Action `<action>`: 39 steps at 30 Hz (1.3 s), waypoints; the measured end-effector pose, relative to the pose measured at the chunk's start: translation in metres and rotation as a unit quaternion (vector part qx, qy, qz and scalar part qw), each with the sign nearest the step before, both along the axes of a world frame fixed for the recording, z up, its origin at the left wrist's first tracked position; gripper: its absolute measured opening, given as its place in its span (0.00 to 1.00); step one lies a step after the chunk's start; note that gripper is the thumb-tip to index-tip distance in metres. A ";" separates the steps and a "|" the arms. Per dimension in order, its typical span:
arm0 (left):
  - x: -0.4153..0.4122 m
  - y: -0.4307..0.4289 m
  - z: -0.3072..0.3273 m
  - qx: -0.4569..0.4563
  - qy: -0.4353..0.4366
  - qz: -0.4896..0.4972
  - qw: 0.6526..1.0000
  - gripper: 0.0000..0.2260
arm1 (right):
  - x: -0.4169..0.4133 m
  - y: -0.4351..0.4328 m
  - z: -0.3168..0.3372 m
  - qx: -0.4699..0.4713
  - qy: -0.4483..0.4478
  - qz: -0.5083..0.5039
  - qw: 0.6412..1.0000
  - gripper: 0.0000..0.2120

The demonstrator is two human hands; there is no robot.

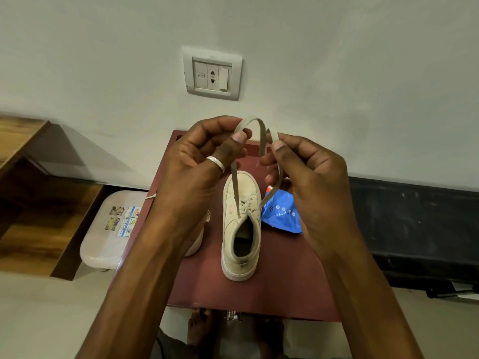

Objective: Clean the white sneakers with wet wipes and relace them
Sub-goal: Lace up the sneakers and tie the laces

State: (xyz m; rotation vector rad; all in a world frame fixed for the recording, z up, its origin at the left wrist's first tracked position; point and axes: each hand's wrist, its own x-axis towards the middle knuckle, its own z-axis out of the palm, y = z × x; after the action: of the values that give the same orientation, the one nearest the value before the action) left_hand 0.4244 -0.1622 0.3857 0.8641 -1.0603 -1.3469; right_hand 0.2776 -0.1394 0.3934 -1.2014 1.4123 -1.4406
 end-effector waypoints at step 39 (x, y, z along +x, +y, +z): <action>0.008 0.000 0.011 -0.218 -0.194 0.028 0.956 0.13 | 0.004 0.004 0.027 0.024 -0.066 0.013 0.997 0.15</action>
State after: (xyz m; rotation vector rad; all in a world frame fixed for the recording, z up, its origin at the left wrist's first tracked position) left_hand 0.4326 -0.1627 0.3967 0.8294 -1.5546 -0.8579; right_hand 0.2821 -0.1350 0.4201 -1.0704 1.3300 -1.4330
